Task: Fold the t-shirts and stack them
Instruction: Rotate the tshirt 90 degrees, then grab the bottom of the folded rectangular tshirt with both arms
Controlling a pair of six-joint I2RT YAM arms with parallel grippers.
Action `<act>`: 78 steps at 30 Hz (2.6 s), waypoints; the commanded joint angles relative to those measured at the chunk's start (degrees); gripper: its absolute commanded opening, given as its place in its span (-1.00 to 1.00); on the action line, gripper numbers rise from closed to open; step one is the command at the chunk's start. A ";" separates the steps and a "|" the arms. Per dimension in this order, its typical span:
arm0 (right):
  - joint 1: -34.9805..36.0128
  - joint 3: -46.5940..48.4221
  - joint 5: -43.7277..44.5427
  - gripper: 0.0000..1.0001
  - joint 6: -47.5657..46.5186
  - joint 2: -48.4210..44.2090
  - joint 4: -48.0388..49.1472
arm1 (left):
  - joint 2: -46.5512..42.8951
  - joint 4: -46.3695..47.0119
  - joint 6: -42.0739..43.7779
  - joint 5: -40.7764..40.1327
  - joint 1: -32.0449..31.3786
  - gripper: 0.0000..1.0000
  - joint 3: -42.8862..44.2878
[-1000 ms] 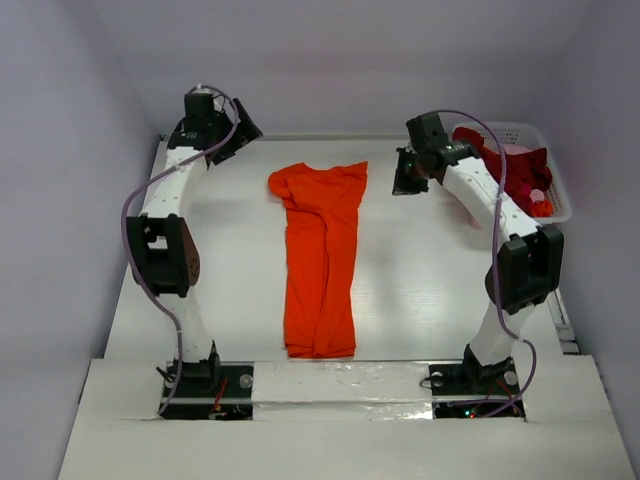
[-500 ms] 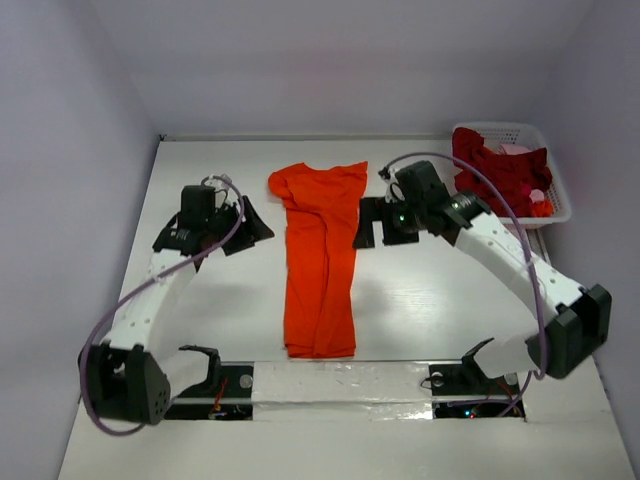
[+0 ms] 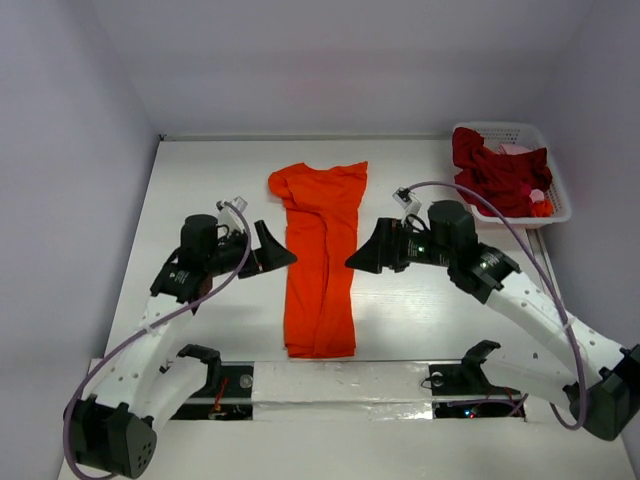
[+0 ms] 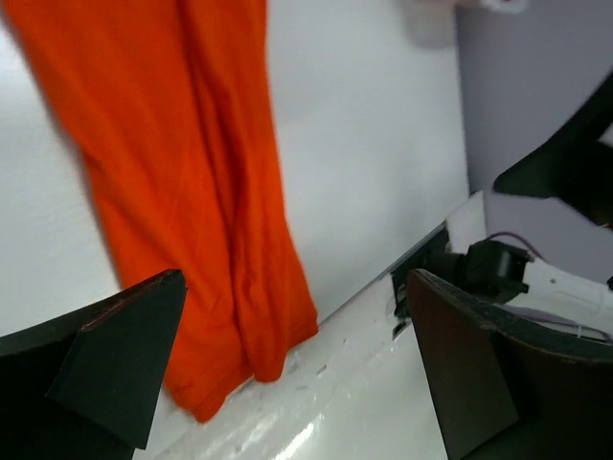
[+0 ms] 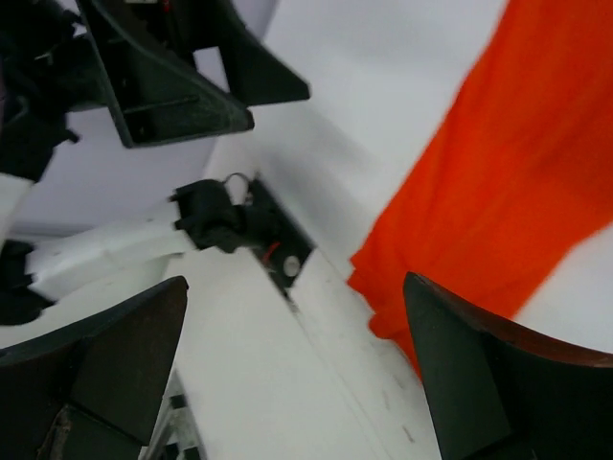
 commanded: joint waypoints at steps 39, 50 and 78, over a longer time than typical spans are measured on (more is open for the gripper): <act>3.57 -9.26 10.14 0.79 4.11 -7.78 -9.97 | -11.93 -17.73 -8.76 -3.80 -4.39 0.98 -1.49; 10.67 -13.40 10.14 0.79 8.69 5.04 6.82 | -9.14 3.39 -22.22 -4.67 -15.36 0.94 -19.25; 16.57 -19.02 16.04 0.79 12.12 7.68 7.08 | 5.98 -5.86 -27.23 -19.45 -33.66 0.74 -13.19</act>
